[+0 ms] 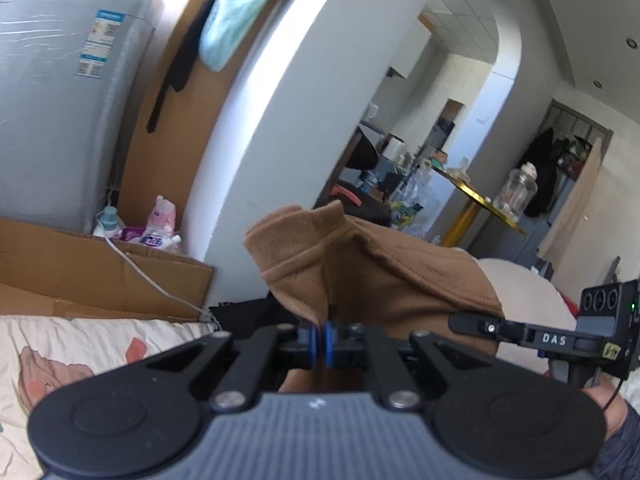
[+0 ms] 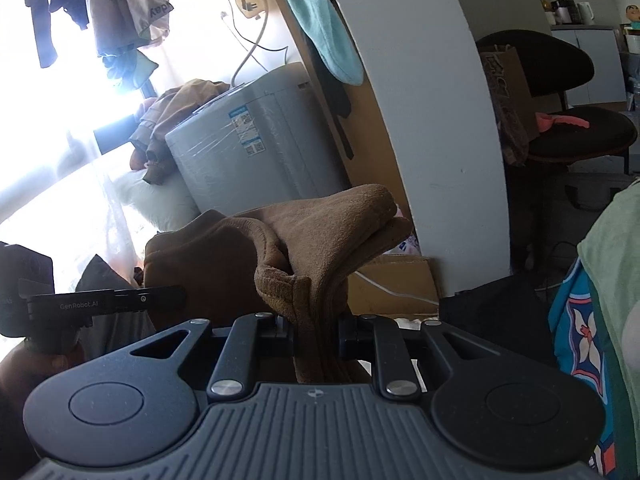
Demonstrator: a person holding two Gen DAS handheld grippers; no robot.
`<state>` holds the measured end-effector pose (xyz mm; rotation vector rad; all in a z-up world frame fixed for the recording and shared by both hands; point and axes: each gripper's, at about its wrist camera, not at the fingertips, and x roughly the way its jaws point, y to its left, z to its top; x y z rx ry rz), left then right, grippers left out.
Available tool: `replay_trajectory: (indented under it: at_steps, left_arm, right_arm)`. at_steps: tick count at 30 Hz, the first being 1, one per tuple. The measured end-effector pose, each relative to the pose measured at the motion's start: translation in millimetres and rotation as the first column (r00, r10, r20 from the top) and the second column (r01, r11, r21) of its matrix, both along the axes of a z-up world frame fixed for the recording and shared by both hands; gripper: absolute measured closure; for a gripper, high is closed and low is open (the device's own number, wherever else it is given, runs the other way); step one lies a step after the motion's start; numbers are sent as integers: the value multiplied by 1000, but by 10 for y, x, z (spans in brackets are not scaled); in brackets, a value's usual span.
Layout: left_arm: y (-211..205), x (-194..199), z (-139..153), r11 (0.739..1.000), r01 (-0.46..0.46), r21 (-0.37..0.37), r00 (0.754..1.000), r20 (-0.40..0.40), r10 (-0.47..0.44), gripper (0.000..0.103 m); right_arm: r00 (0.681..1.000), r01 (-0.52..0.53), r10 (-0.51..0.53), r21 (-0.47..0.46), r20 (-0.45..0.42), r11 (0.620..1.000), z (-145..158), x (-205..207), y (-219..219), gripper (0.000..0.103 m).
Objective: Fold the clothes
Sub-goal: 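Lift the folded brown shirt stack up off the sheet with both tools, then carry the held brown shirt stack with both tools toward the blue blanket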
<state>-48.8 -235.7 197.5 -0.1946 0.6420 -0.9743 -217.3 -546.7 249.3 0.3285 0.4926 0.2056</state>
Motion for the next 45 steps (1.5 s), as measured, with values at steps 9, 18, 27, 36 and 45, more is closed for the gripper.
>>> replay_trajectory:
  at_steps: [9, 18, 27, 36, 45]
  left_arm:
    - [-369, 245, -298, 999, 2, 33, 1000, -8, -2, 98]
    - [-765, 543, -784, 999, 31, 36, 998, -50, -29, 98]
    - [-1195, 777, -1313, 994, 103, 36, 993, -54, -101, 99]
    - [-1582, 1029, -1810, 985, 173, -22, 979, -103, -174, 99]
    - [-1765, 1389, -2277, 974, 215, -71, 968, -118, -222, 99]
  right_arm:
    - [997, 80, -80, -27, -13, 996, -385, 184, -236, 84]
    - [984, 170, -173, -56, -51, 984, -864, 536, -553, 84]
    - [954, 278, -290, -143, -73, 950, -1288, 703, -837, 84]
    - [924, 362, -379, -199, -55, 911, -1667, 976, -1116, 84]
    - [924, 348, -377, -270, -66, 898, -1990, 1283, -1229, 84]
